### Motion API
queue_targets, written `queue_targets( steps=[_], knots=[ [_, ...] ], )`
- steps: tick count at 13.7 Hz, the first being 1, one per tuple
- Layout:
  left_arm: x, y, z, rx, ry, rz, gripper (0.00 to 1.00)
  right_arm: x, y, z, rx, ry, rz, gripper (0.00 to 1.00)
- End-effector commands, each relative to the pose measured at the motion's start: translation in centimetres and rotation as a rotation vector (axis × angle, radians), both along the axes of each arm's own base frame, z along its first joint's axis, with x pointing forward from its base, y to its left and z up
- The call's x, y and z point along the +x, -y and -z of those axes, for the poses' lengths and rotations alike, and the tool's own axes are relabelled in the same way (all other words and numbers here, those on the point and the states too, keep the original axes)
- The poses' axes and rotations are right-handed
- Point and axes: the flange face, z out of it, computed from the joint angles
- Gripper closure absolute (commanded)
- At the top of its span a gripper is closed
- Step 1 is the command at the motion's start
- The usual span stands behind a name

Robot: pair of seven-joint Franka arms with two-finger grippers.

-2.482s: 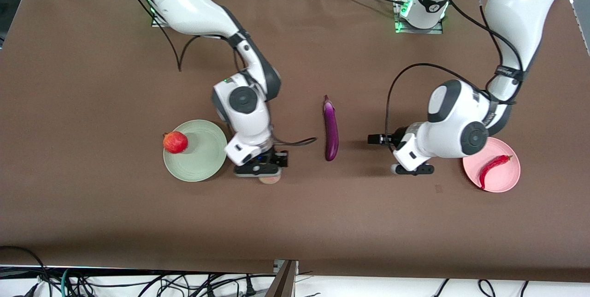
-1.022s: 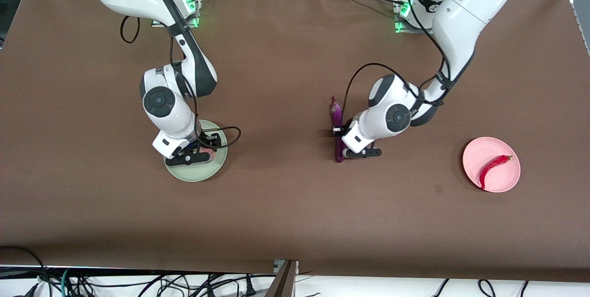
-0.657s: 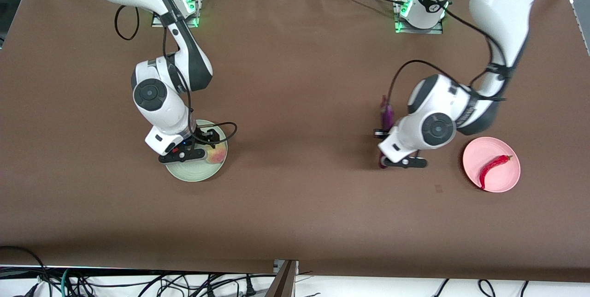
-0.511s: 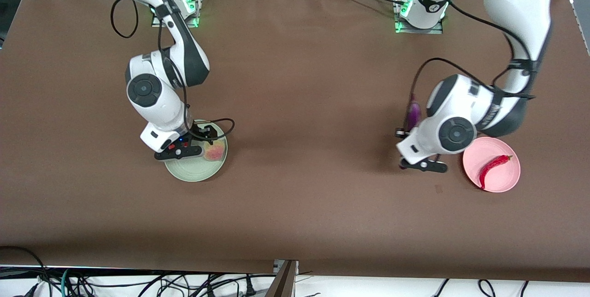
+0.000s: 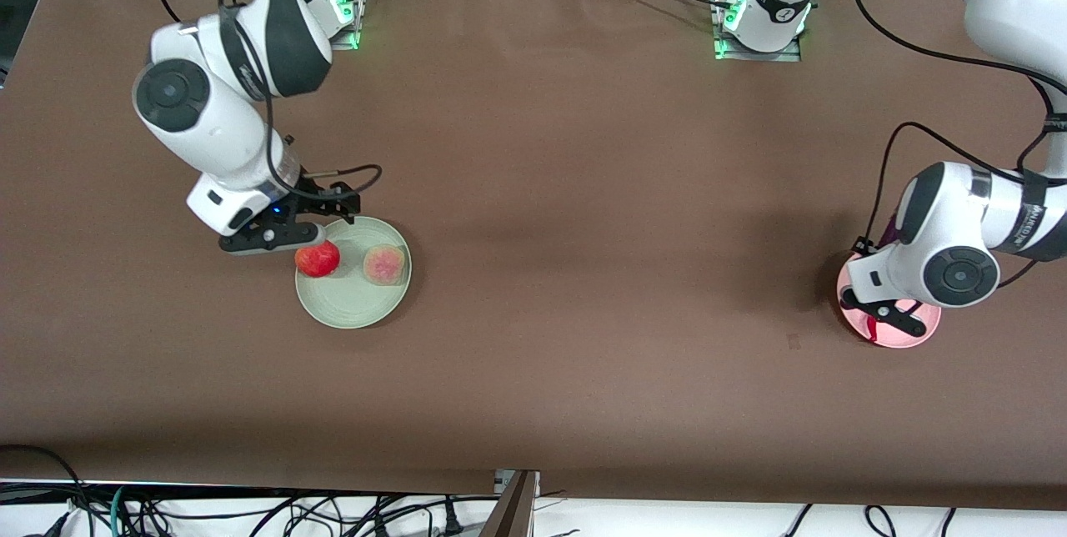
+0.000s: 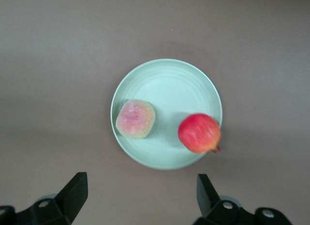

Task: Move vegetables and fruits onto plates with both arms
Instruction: 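Carry the eggplant to the pink plate while the right gripper returns to rest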

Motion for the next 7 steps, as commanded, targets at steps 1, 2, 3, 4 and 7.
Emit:
queue_targets(
  steps=[1, 2, 3, 4, 7],
  knots=[
    [-0.2, -1.2, 2.4, -0.016, -0.011, 0.032, 0.67, -1.2, 1.4, -4.6, 0.014, -0.046, -0.044, 0.01],
    [-0.8, -0.8, 4.0, -0.026, -0.035, 0.041, 0.59, -1.3, 2.4, -7.0, 0.020, -0.026, -0.066, 0.01],
    [-1.2, -0.4, 4.8, -0.035, -0.033, 0.051, 0.55, -1.2, 3.0, -8.9, 0.020, -0.024, -0.082, 0.01],
    [-0.7, -0.6, 4.6, -0.031, -0.001, 0.067, 0.60, -1.2, 3.9, -10.6, 0.016, -0.037, -0.070, 0.01],
    [0.2, -1.3, 5.0, 0.021, 0.054, 0.132, 0.49, -0.8, 6.7, -12.6, 0.011, -0.043, -0.021, 0.01]
  ],
)
